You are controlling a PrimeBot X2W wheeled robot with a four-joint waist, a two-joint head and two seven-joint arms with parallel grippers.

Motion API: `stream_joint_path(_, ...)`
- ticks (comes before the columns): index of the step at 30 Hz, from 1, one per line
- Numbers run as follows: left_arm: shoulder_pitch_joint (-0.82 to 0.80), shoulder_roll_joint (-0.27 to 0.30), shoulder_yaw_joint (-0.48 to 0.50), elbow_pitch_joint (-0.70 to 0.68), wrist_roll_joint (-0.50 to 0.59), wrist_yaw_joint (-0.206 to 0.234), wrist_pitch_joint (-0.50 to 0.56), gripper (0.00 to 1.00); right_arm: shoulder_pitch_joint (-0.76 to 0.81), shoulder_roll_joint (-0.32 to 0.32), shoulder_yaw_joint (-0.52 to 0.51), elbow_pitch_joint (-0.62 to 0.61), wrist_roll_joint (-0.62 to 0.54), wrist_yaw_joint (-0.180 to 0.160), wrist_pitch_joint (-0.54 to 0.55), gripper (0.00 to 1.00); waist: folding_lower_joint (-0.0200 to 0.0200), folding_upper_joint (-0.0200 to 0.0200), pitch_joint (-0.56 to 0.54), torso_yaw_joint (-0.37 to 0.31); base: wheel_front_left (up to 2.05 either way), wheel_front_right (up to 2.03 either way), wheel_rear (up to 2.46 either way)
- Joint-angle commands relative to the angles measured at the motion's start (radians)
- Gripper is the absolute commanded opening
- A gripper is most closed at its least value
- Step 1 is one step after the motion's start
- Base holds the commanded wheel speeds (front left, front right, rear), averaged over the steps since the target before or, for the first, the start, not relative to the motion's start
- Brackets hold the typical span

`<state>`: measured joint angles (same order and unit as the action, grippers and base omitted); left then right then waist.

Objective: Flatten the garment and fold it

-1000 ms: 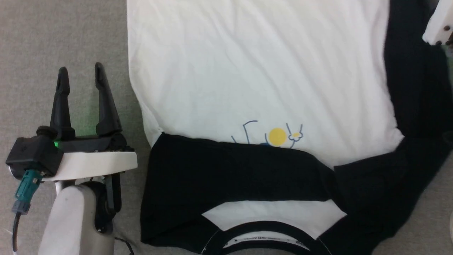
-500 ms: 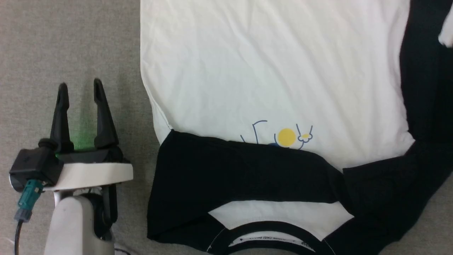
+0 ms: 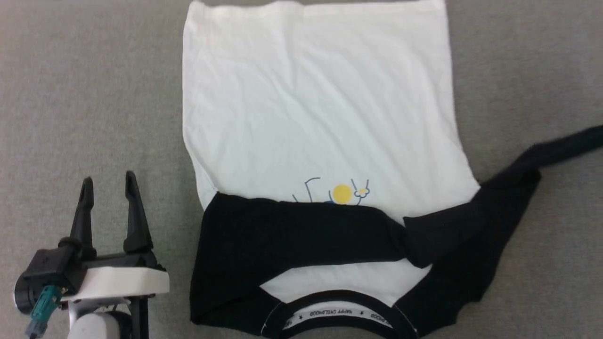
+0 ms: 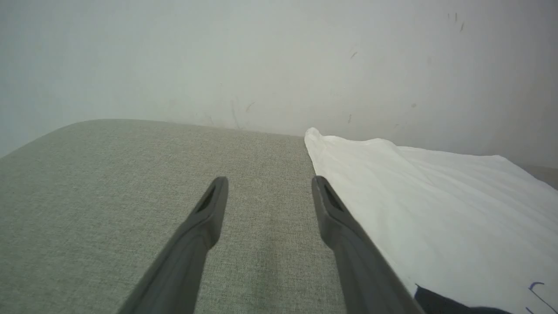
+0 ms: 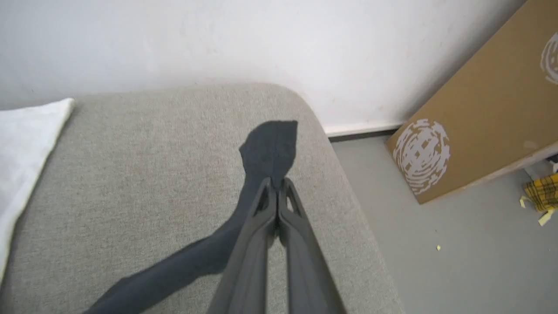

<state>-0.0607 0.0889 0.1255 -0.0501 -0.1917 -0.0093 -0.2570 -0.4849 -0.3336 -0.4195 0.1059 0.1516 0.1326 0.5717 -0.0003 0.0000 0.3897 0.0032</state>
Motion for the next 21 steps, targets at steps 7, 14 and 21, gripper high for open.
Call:
stream_joint_path(7, 0.061, -0.011, 0.012, -0.009, 0.009, -0.011, -0.005, 1.0, 0.156, 0.056, -0.055, -0.286, 0.022, -0.002, 0.048, 0.0, 0.0003, 0.0, -0.146, -0.103, 0.0, 0.0, 0.0)
stream_joint_path(14, 0.073, -0.016, -0.003, -0.007, 0.007, -0.015, -0.005, 1.0, 0.205, 0.086, 0.072, -0.545, 0.058, -0.002, 0.151, 0.0, 0.0003, 0.0, -0.161, -0.11, 0.0, 0.0, 0.0)
stream_joint_path(21, 0.062, -0.017, -0.018, 0.0, 0.009, -0.019, -0.005, 1.0, 0.146, 0.073, 0.345, -0.666, 0.111, -0.002, 0.241, 0.0, 0.0003, 0.0, -0.153, -0.104, 0.0, 0.0, 0.0)
